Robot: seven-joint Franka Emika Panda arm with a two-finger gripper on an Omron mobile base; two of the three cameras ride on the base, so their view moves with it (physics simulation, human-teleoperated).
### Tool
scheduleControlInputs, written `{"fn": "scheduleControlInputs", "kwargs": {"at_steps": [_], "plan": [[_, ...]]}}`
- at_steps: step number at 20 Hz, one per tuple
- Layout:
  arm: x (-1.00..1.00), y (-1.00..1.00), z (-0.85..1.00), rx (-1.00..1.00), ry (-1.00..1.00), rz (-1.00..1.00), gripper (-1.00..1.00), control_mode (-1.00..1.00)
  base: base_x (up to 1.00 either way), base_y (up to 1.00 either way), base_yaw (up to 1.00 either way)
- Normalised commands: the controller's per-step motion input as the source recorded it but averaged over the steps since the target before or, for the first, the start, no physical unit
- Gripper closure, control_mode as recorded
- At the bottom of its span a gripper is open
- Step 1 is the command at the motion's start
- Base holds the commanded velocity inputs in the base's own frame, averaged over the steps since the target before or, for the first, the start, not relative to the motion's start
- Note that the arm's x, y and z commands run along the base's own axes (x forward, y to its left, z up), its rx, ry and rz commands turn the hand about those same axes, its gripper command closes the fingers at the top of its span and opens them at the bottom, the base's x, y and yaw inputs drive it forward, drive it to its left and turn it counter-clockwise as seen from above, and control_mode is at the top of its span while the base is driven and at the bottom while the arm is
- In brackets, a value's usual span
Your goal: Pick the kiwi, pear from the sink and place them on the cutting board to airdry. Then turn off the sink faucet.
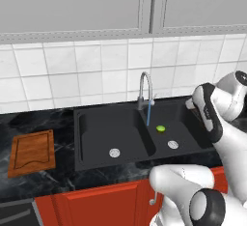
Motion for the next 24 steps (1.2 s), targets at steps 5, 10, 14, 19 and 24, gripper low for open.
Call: {"fn": "scheduleControlInputs", "kwargs": {"at_steps": [5, 10, 14, 19, 24], "plan": [[-0.65, 0.46, 0.06, -0.01, -0.06, 0.00, 1.00, -1.00, 0.00, 0.00, 0.00], [-0.58, 0.24, 0.10, 0.04, -0.09, -0.01, 1.00, -1.00, 0.00, 0.00, 0.00], [-0.33, 0.28, 0.39, 0.12, 0.01, 0.09, 1.00, -1.00, 0.00, 0.00, 0.00], [-0.24, 0.53, 0.31, 0.04, 0.00, 0.13, 1.00, -1.00, 0.00, 0.00, 0.00], [-0.17, 0.74, 0.13, 0.00, 0.00, 0.15, 1.00, -1.00, 0.00, 0.00, 0.00]]}}
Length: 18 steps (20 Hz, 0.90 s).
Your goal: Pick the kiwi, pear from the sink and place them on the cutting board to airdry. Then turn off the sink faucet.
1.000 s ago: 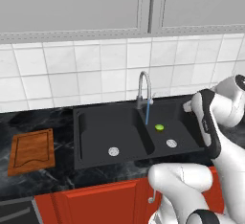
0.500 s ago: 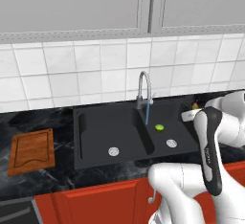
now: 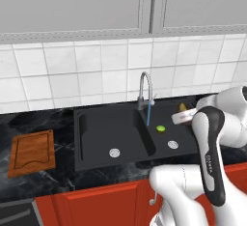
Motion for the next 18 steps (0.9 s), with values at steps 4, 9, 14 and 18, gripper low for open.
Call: {"fn": "scheduleControlInputs", "kwargs": {"at_steps": [4, 9, 14, 18], "plan": [[-0.24, 0.87, 0.06, 0.00, -0.04, 0.16, 1.00, -1.00, 0.00, 0.00, 0.00], [-0.40, 0.79, 0.00, -0.01, -0.07, 0.10, 1.00, -1.00, 0.00, 0.00, 0.00], [-0.19, 0.66, 0.00, 0.00, -0.05, 0.01, 1.00, -1.00, 0.00, 0.00, 0.00], [-0.15, 0.57, -0.01, 0.00, -0.12, -0.01, 1.00, -1.00, 0.00, 0.00, 0.00]]}}
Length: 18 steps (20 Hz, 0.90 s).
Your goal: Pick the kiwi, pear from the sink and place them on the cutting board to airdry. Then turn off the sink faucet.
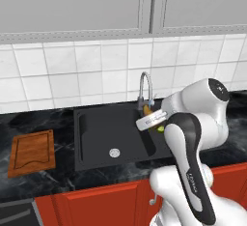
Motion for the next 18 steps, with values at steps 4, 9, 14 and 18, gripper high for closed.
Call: {"fn": "scheduleControlInputs", "kwargs": {"at_steps": [4, 9, 14, 18], "plan": [[-0.09, 0.61, -0.02, 0.00, -0.16, -0.06, 1.00, -1.00, 0.00, 0.00, 0.00], [0.00, 0.60, 0.00, 0.00, -0.06, -0.05, 1.00, -1.00, 0.00, 0.00, 0.00], [0.00, 0.49, 0.00, 0.01, 0.07, 0.00, 1.00, -1.00, 0.00, 0.00, 0.00], [0.00, 0.41, 0.03, 0.02, 0.18, 0.00, 1.00, -1.00, 0.00, 0.00, 0.00]]}}
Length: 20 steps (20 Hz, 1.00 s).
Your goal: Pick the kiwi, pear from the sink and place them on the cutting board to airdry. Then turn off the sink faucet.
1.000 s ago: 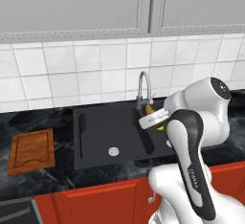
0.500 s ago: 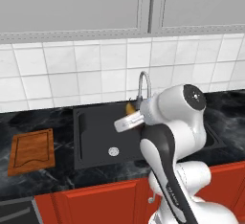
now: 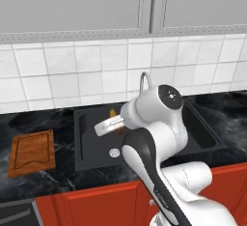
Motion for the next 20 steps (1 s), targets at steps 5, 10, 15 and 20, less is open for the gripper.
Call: {"fn": "scheduleControlInputs", "kwargs": {"at_steps": [5, 10, 15, 20], "plan": [[0.00, 0.56, 0.00, 0.00, 0.06, 0.00, 1.00, -1.00, 0.00, 0.00, 0.00], [0.00, 0.56, -0.20, -0.02, 0.00, 0.00, 1.00, -1.00, 0.00, 0.00, 0.00], [0.02, 0.46, -0.14, 0.00, 0.00, -0.02, 1.00, -1.00, 0.00, 0.00, 0.00], [0.16, 0.50, -0.03, 0.00, 0.00, -0.03, 1.00, -1.00, 0.00, 0.00, 0.00]]}}
